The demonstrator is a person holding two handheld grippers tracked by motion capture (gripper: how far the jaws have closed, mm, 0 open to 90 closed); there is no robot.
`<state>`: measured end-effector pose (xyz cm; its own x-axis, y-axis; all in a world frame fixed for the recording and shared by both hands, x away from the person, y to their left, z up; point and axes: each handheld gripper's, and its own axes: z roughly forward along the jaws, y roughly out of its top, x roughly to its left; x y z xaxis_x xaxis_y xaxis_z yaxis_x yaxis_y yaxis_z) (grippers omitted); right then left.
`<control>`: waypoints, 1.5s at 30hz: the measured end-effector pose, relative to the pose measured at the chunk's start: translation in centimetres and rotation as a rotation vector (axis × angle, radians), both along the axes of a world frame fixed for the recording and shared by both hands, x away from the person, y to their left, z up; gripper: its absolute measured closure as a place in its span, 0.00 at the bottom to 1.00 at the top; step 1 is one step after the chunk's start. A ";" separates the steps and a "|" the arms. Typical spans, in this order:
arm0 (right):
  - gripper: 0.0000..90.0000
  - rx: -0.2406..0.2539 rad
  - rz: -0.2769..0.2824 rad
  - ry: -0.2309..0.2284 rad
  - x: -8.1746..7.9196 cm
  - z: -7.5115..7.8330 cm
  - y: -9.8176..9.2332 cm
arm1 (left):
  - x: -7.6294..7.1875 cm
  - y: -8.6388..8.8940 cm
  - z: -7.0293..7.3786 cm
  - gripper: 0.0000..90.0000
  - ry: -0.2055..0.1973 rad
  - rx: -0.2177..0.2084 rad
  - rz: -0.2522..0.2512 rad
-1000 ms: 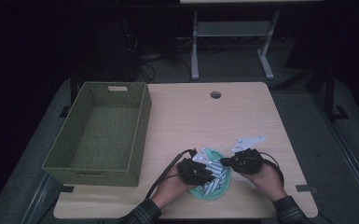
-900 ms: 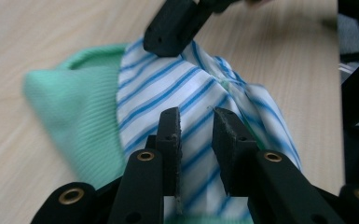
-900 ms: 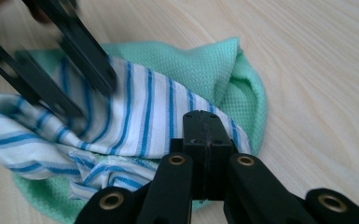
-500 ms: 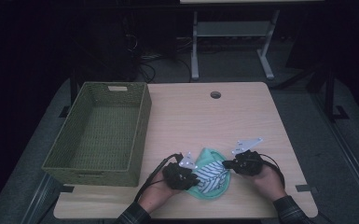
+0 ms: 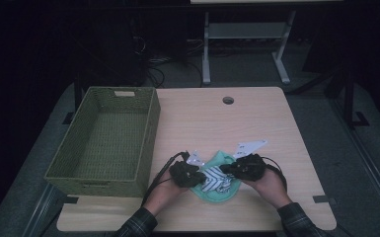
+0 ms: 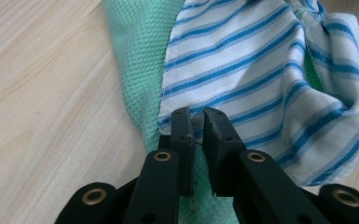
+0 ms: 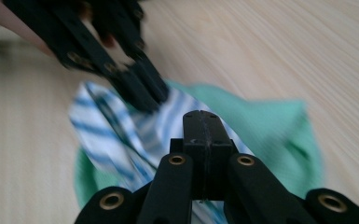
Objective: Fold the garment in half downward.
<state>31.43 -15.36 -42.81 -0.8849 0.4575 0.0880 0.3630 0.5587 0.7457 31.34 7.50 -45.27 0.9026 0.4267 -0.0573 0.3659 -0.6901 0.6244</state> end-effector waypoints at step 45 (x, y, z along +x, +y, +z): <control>1.00 -0.021 -0.025 0.014 4.6 -0.9 -0.1 | -2.0 1.6 0.9 0.82 0.028 -0.004 0.031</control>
